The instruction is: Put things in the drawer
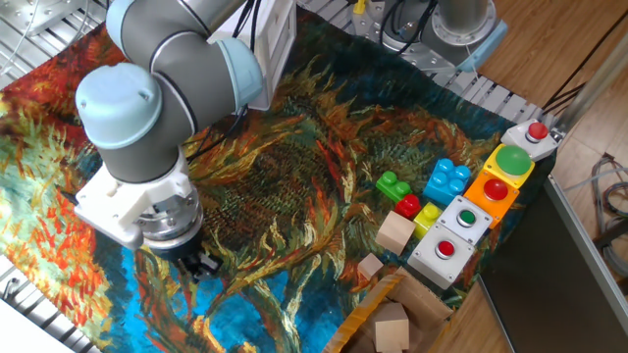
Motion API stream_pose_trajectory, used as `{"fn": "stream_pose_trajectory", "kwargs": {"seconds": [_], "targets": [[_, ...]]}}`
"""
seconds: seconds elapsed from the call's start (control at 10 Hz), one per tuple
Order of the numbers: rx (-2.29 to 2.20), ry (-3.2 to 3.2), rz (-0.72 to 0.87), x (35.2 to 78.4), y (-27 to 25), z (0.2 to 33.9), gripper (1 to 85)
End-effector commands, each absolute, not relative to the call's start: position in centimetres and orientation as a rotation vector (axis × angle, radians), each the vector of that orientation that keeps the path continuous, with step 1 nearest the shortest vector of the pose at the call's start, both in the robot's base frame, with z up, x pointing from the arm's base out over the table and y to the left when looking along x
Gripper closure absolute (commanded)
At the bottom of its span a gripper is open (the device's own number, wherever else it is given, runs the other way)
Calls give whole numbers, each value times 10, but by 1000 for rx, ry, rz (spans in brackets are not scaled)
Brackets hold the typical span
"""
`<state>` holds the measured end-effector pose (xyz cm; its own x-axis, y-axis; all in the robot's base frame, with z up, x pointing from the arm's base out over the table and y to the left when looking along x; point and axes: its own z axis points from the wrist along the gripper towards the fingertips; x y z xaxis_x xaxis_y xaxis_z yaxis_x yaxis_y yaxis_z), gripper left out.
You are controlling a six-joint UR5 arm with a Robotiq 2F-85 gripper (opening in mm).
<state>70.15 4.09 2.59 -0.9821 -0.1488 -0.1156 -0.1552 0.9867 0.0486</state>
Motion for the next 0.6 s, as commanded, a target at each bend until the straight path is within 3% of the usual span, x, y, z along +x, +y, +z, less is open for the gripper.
{"fn": "stream_pose_trajectory", "kwargs": {"seconds": [0.0, 0.5], "targets": [[-253, 3031, 108, 688, 45, 50, 843], [-371, 2946, 83, 703, 44, 60, 843]]}}
